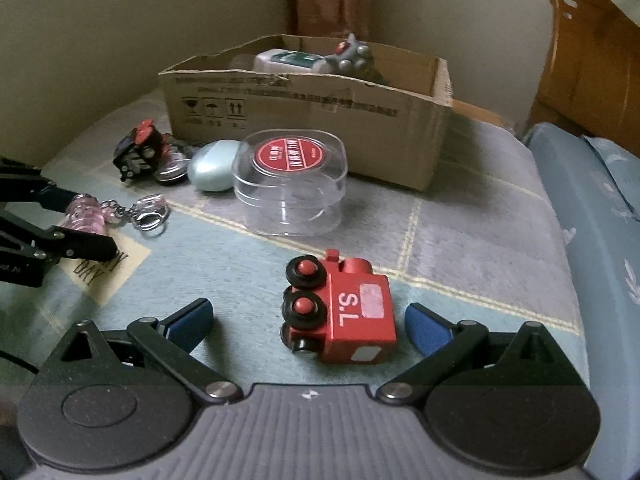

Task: Organize rigid objects
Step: 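Grasp the pink keychain charm with the left tool while the right tool holds the train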

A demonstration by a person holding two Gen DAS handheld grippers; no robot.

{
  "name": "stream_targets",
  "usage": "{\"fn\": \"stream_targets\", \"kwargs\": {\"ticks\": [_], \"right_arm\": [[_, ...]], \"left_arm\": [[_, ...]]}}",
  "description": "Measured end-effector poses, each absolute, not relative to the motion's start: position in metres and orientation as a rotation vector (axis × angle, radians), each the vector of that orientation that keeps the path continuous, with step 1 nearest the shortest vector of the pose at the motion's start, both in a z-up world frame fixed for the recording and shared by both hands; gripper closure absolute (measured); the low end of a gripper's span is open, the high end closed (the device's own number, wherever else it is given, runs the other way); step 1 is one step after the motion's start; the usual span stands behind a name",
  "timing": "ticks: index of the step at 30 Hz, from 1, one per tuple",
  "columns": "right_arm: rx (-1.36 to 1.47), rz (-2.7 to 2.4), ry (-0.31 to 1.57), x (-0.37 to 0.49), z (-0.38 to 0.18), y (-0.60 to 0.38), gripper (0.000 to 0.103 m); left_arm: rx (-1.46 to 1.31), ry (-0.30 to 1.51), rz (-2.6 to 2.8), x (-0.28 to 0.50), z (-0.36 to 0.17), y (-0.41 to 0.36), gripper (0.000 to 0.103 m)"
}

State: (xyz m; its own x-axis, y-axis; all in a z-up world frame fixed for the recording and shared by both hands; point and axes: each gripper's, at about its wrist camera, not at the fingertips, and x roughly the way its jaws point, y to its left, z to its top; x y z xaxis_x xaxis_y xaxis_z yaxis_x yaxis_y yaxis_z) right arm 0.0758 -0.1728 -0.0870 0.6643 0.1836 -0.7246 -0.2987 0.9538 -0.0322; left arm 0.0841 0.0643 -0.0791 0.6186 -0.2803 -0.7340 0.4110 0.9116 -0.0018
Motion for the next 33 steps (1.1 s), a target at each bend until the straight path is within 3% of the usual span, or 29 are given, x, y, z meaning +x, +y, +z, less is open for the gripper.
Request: {"fn": "stream_targets", "kwargs": {"ticks": [7,11,13,18,20,33], "right_arm": [[-0.173,0.319,0.818,0.079,-0.086,-0.173,0.000],[-0.205,0.345,0.814,0.081,-0.082,-0.172,0.011],[-0.211,0.344,0.816,0.083,-0.080,-0.174,0.017],[-0.200,0.326,0.827,0.085,-0.076,-0.181,0.035],[-0.198,0.320,0.828,0.086,-0.075,-0.182,0.046],[-0.314,0.321,0.830,0.078,-0.059,-0.183,0.048]], "left_arm": [[0.204,0.808,-0.417,0.080,-0.080,0.065,0.034],[0.218,0.816,-0.428,0.083,-0.079,0.066,0.032],[0.222,0.817,-0.431,0.083,-0.078,0.065,0.033],[0.196,0.829,-0.450,0.083,-0.077,0.065,0.053],[0.203,0.835,-0.449,0.084,-0.076,0.064,0.053],[0.323,0.855,-0.502,0.083,-0.050,0.057,0.053]]}}
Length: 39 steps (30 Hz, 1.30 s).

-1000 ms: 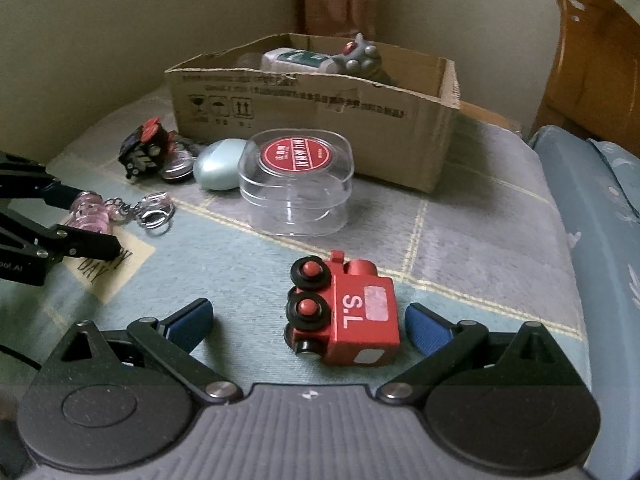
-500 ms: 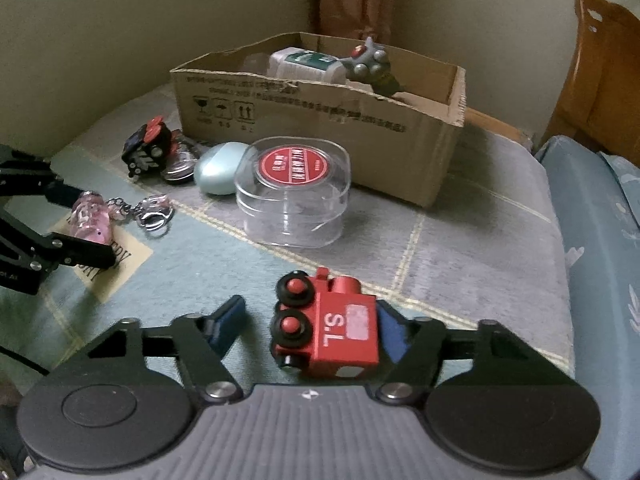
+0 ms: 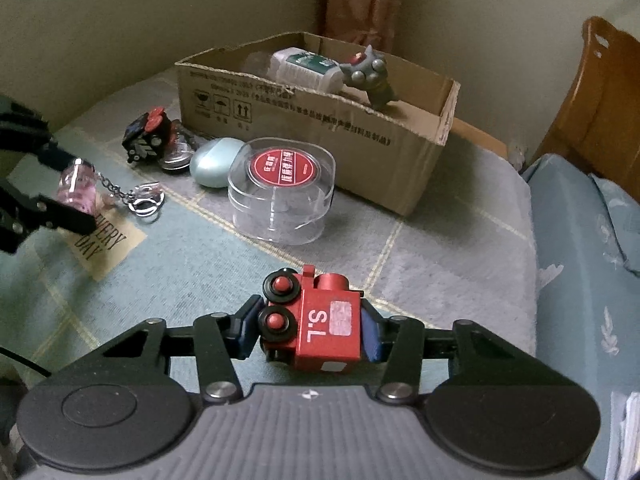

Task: Organize rigid objects
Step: 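Grasp the pink keychain charm with the left tool while the right tool holds the train, then carry the charm and train into the box and open both tools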

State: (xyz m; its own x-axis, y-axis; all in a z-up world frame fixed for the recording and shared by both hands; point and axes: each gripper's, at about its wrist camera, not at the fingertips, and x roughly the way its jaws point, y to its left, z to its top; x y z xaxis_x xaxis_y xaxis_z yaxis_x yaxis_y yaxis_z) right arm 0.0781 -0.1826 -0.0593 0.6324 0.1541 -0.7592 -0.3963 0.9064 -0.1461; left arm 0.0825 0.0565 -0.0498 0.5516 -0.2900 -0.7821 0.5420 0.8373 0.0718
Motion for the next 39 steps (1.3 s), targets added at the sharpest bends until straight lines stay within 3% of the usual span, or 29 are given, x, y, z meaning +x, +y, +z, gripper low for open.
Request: {"fn": "stream_targets", "kwargs": {"ticks": [9,24,39], "right_arm": [[-0.360,0.360,0.812,0.077,-0.030,-0.189,0.048],[-0.336,0.375,0.698,0.107,0.020,-0.202,0.048],[-0.377,0.389,0.645,0.167,0.059,-0.200,0.048]], "left_arm": [[0.399,0.867,-0.554,0.090,-0.015,0.052,0.053],[0.372,0.732,-0.570,0.153,0.072,0.008,0.053],[0.379,0.770,-0.506,0.243,0.065,-0.019,0.053]]}}
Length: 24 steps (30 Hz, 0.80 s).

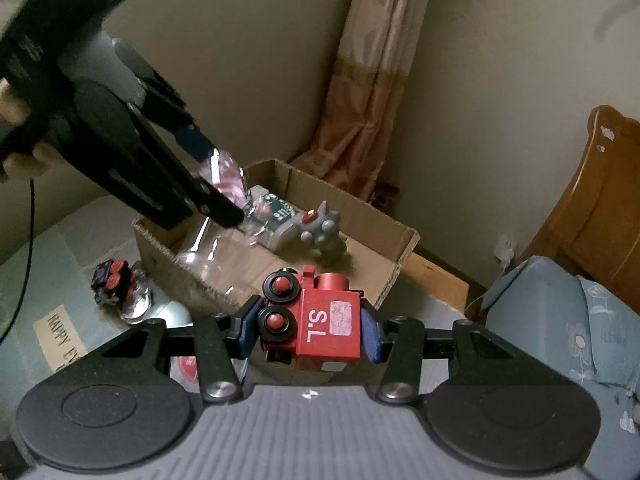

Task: Organize rigid objects
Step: 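Carry the charm and train into the box and open both tools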

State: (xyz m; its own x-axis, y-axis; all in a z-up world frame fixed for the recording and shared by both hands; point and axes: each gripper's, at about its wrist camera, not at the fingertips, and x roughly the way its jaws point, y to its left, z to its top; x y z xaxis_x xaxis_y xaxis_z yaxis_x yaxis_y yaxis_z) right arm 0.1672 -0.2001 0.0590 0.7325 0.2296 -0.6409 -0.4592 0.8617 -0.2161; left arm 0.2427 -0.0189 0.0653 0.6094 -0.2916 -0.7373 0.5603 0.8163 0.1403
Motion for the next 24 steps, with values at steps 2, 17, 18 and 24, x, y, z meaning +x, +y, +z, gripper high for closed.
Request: {"fn": "stream_targets", "kwargs": {"ticks": [2,17,18,24], "right_arm": [[-0.379,0.387,0.647,0.174,0.058,-0.199,0.048],[-0.353,0.377,0.708,0.219,0.047,-0.182,0.048],[-0.352,0.371,0.712,0.222,0.046,-0.181,0.048],[-0.314,0.341,0.736,0.248,0.045,-0.183,0.048]], "left_arm": [[0.356,0.782,-0.490,0.253,0.057,-0.018,0.052],[0.216,0.746,-0.335,0.226,0.031,0.026,0.006],[0.228,0.749,-0.314,0.221,0.030,0.027,0.006],[0.321,0.708,-0.209,0.191,0.020,0.036,0.006]]}}
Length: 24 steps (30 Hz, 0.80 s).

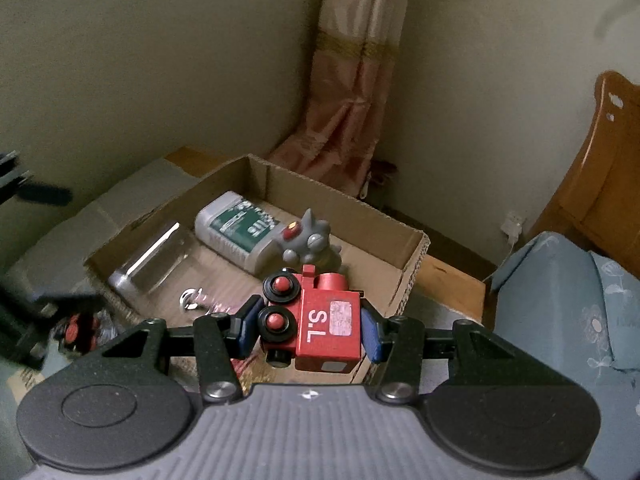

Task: Organize rigid objects
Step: 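Carry the charm and train into the box and open both tools, then move both tools back to the bed toward the cube toy and clear container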

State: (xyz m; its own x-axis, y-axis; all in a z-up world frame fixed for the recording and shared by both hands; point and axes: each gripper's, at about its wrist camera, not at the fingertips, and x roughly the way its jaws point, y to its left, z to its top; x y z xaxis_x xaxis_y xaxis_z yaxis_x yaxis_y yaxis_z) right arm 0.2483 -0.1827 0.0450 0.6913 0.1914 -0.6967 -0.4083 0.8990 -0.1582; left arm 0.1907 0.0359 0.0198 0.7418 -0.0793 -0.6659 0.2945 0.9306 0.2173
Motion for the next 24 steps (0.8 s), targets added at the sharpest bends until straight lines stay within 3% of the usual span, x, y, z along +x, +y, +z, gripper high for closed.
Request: {"fn": "stream_targets", "kwargs": {"ticks": [7,9,10,11,24], "right_arm": [[-0.266,0.292,0.746,0.280,0.046,-0.182,0.048],[-0.237,0.288,0.745,0.287,0.048,-0.182,0.035],[-0.236,0.279,0.739,0.287,0.049,-0.182,0.014],[-0.239,0.268,0.728,0.287,0.049,-0.181,0.002],[-0.221,0.228,0.746,0.251,0.051,-0.181,0.000]], "left_arm": [[0.273,0.694,-0.205,0.175,0.022,0.052,0.006],[0.259,0.689,-0.199,0.172,0.023,0.055,0.006],[0.253,0.688,-0.197,0.171,0.024,0.057,0.006],[0.248,0.687,-0.195,0.170,0.023,0.059,0.006],[0.212,0.698,-0.187,0.157,0.022,0.064,0.006]]}}
